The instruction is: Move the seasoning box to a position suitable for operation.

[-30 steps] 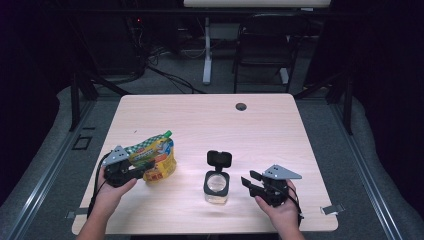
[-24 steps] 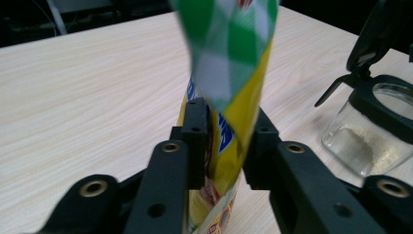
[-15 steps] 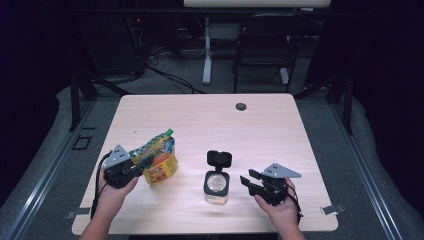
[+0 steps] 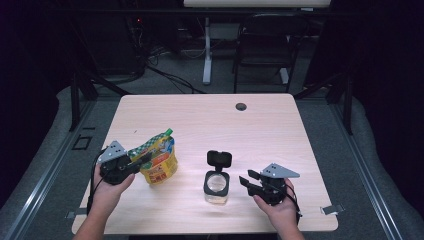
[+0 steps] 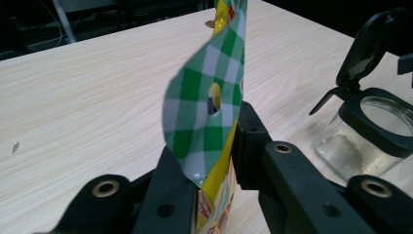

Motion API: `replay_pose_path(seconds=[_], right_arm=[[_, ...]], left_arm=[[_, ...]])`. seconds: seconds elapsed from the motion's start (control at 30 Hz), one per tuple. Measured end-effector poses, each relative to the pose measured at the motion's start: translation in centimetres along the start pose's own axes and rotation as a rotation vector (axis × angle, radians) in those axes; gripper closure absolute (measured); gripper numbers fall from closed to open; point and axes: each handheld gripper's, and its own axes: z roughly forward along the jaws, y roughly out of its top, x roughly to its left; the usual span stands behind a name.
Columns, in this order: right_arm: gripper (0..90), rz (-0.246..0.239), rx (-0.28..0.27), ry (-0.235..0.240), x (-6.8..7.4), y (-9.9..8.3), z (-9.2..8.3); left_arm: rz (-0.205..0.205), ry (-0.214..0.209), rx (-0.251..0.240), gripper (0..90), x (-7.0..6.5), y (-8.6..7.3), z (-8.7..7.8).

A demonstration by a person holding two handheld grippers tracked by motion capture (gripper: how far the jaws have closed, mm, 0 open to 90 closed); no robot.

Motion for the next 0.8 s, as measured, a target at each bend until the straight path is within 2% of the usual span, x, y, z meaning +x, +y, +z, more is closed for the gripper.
replay_pose_path(seconds=[0.1,0.2,0.27,0.33,0.43,0.53,0.67,0.8], right_arm=[[56.3,-0.003,0.005,-0.001,0.01,0.0,0.0],[56.4,-0.003,0.005,-0.001,0.02,0.0,0.0],[56.4,-0.002,0.004,0.002,0.02,-0.01,0.0],[56.4,-0.002,0.004,-0.001,0.0,-0.01,-0.01],[56.3,0.003,0.004,0.0,-0.01,-0.04,0.05],[56.3,0.002,0.005,-0.003,-0.06,-0.06,0.06],[56.3,0.004,0.005,-0.001,-0.08,-0.06,0.07],[56.4,0.006,0.006,0.0,-0.08,-0.08,0.07]], left_arm=[[0.013,-0.014,0.008,82.3,-0.17,0.08,0.01],[0.019,-0.002,0.015,82.7,-0.31,0.09,-0.02],[0.012,-0.009,0.02,83.1,-0.27,0.11,0.05],[0.002,0.011,0.022,82.6,-0.18,0.17,-0.01],[-0.005,0.001,0.03,84.9,-0.11,0.27,0.01],[0.023,0.024,0.038,86.6,-0.37,0.37,0.06],[0.044,0.02,0.048,89.5,-0.66,0.48,0.15],[0.057,0.017,0.037,90.0,-0.89,0.58,0.33]])
